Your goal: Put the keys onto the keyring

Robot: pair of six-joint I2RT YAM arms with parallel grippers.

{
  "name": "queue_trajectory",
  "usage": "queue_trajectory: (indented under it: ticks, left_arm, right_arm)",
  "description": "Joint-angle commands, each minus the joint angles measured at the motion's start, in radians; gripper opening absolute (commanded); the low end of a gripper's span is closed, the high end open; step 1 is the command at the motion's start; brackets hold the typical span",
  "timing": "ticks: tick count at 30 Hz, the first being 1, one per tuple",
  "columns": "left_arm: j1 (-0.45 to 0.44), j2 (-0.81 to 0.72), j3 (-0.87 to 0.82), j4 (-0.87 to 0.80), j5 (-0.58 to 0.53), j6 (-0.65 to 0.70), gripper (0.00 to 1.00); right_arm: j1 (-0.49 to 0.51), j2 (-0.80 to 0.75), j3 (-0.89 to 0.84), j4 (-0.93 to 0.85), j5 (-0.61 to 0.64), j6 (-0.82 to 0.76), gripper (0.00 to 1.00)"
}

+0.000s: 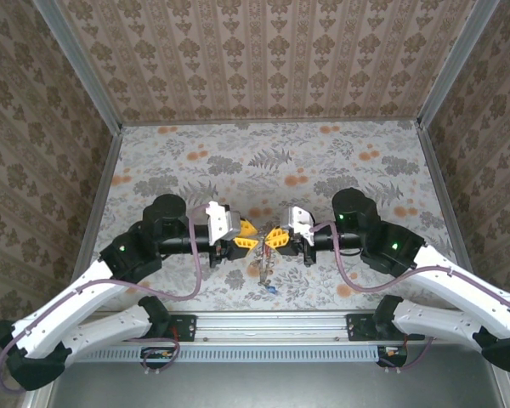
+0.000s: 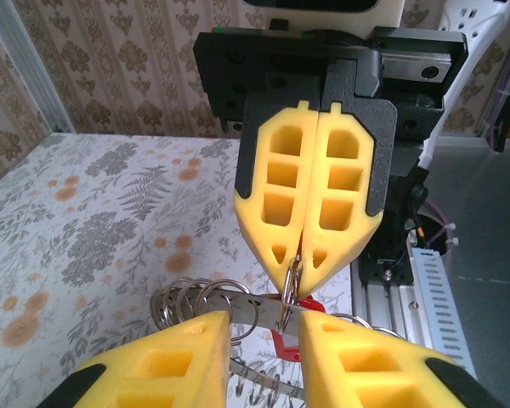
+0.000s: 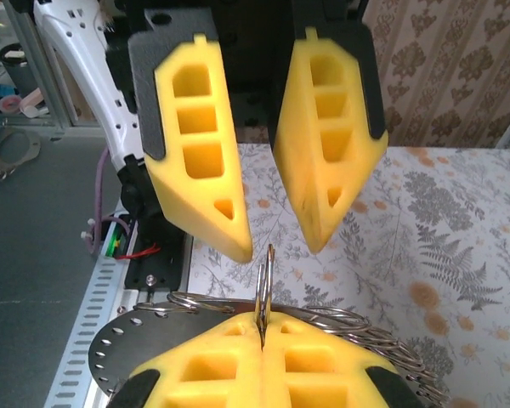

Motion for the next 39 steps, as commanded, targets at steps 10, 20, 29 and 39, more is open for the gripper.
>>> queue_trajectory:
  ticks: [10, 20, 29, 39]
  left_arm:
    - [-0.036, 0.086, 0.086, -0.114, -0.041, 0.080, 0.28]
    - [-0.045, 0.102, 0.089, -0.114, -0.037, 0.090, 0.00]
    - [-0.045, 0.052, 0.038, -0.013, 0.024, 0.057, 0.00]
    - [-0.018, -0.020, -0.039, 0.160, 0.087, -0.018, 0.00]
  right_arm:
    - [0.004, 0.039, 0.078, -0.063, 0.029, -0.010, 0.00]
    - [0.004, 0.050, 0.084, -0.075, 0.028, -0.019, 0.00]
    - [0.006, 0.012, 0.047, -0.026, -0.019, -0.007, 0.22]
    - [0.006, -0.007, 0.033, -0.018, -0.052, -0.006, 0.21]
